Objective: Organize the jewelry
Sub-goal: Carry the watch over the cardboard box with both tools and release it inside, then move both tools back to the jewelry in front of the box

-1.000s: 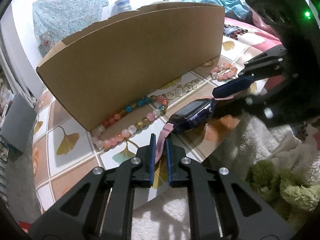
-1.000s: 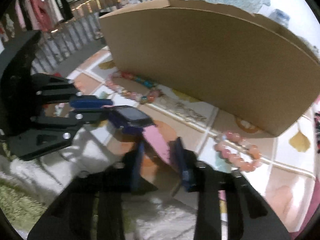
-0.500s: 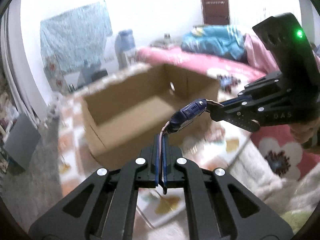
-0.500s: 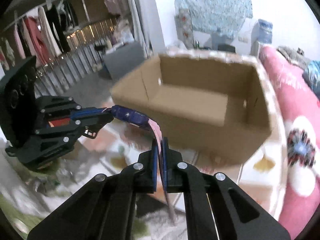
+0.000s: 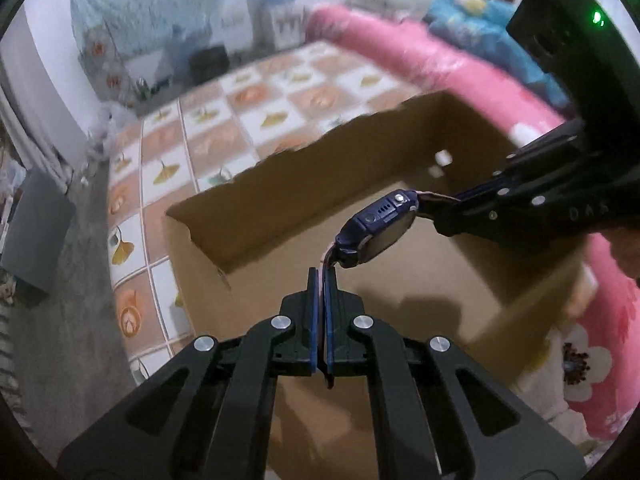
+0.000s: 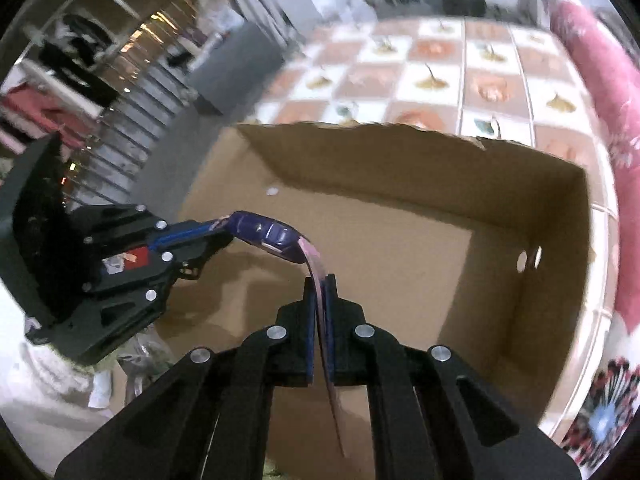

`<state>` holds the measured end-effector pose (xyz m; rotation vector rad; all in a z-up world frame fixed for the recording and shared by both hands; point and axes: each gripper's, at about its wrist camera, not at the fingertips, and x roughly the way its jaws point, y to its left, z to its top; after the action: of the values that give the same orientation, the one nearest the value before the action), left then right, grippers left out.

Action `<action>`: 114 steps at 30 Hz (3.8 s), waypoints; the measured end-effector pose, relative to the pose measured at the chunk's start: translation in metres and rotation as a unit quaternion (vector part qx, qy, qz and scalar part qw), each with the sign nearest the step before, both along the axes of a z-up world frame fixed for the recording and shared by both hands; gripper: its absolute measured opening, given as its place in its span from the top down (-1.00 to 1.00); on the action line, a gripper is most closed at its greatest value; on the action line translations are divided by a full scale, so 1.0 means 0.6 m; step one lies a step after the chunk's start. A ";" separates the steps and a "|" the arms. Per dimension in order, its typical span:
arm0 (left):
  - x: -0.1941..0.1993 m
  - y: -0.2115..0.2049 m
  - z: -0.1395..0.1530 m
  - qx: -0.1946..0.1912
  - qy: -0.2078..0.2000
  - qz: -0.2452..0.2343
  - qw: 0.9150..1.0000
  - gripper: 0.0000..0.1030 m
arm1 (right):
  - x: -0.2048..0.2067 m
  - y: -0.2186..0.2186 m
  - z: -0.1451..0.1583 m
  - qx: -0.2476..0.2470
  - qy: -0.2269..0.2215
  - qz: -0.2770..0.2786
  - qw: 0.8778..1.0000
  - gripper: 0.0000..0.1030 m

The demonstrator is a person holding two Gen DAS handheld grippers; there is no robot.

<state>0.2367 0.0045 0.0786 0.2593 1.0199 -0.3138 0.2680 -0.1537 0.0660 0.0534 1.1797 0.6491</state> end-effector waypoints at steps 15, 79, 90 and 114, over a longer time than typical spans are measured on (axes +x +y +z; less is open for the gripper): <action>0.049 0.021 0.002 0.030 -0.029 0.025 0.999 -0.02 | 0.108 0.006 -0.052 -0.068 0.017 -0.047 0.996 0.40; -0.286 0.104 -0.200 -0.033 -0.017 0.168 0.985 -0.87 | -0.441 -0.047 -0.152 -0.024 -0.231 -0.176 0.957 -0.64; -0.285 0.100 -0.198 -0.033 -0.017 0.187 0.982 -0.87 | -0.442 -0.054 -0.160 -0.017 -0.222 -0.173 0.959 -0.64; -0.287 0.099 -0.198 -0.035 -0.022 0.192 0.980 -0.87 | -0.428 -0.006 -0.153 -0.065 -0.234 -0.165 0.956 -0.87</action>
<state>0.0643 0.0637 -0.0403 0.0024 0.9908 0.0076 0.0110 -0.1572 -0.0256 -0.0148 0.7270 0.2635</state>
